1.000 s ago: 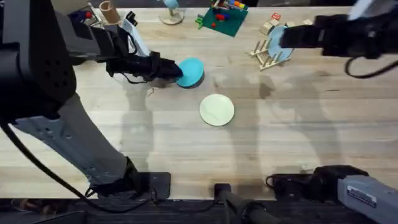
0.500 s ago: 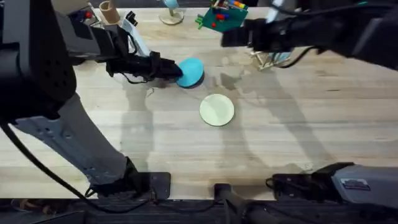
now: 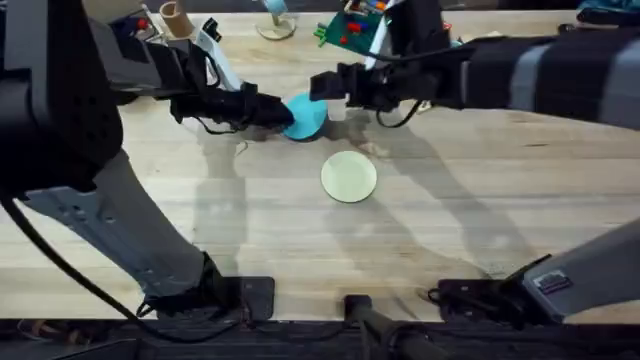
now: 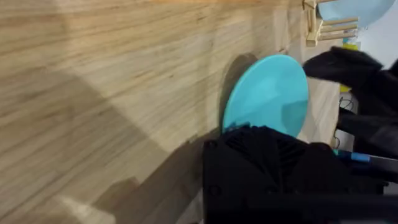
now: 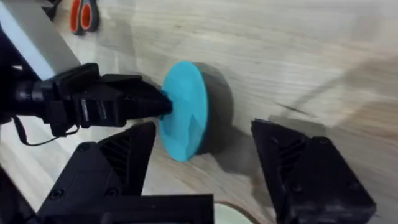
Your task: Pick up the plates from the table one by one and place each into a slot on the dish rack.
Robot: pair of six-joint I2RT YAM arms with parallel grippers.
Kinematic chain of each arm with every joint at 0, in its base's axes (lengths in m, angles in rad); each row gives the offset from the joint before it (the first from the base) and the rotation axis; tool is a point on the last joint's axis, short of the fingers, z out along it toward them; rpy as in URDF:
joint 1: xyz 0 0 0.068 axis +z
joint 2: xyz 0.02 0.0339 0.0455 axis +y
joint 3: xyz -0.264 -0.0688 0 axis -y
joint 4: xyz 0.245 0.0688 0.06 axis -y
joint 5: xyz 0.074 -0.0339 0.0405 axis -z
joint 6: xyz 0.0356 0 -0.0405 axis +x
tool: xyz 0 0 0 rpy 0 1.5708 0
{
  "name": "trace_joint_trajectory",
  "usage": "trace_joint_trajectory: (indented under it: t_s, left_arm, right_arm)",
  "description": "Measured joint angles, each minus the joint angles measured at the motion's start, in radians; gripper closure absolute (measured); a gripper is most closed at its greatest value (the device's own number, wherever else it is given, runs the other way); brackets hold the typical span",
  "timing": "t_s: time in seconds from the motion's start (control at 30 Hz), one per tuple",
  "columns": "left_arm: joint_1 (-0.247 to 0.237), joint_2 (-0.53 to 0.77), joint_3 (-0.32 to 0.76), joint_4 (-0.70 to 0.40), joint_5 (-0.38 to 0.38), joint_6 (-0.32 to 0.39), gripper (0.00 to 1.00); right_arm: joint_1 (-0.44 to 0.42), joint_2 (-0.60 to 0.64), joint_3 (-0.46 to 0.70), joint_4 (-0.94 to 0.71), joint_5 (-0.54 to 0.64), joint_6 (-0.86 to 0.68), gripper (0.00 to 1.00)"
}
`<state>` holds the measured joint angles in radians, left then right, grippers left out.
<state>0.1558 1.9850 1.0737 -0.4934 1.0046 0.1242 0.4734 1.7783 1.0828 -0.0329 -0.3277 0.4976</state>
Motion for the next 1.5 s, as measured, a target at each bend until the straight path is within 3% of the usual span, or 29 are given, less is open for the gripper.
trace_joint_trajectory:
  t_s: [0.37, 0.5, 0.6, 0.7, 1.1, 1.3, 1.5]
  left_arm:
    - [0.0, 0.0, 0.0, 0.0, 0.0, 0.0, 0.96]
    - [0.0, 0.0, 0.0, 0.0, -0.001, 0.0, 0.961]
    - [0.004, 0.0, 0.001, -0.002, 0.002, 0.0, 0.961]
    - [0.006, 0.0, 0.002, 0.0, 0.0, 0.0, 0.961]
    - [0.01, -0.007, 0.008, -0.014, -0.007, 0.0, 0.96]
    - [0.0, -0.101, -0.001, -0.062, -0.15, 0.0, 0.96]
    - [-0.001, -0.284, -0.003, -0.14, -0.262, 0.0, 0.961]
  right_arm:
    - [0.071, 0.1, 0.003, 0.085, -0.029, 0.091, 0.209]
    - [0.083, 0.1, 0.003, 0.093, -0.032, 0.103, 0.483]
    - [0.082, 0.103, 0.003, 0.109, -0.023, 0.109, 0.844]
    - [0.072, 0.114, 0.003, 0.144, -0.022, 0.126, 0.956]
    - [0.067, 0.114, 0.003, 0.167, -0.032, 0.146, 0.974]
    - [0.045, 0.069, 0.003, 0.138, -0.027, 0.132, 0.971]
    - [-0.008, -0.081, 0.004, 0.022, 0.029, 0.063, 0.971]
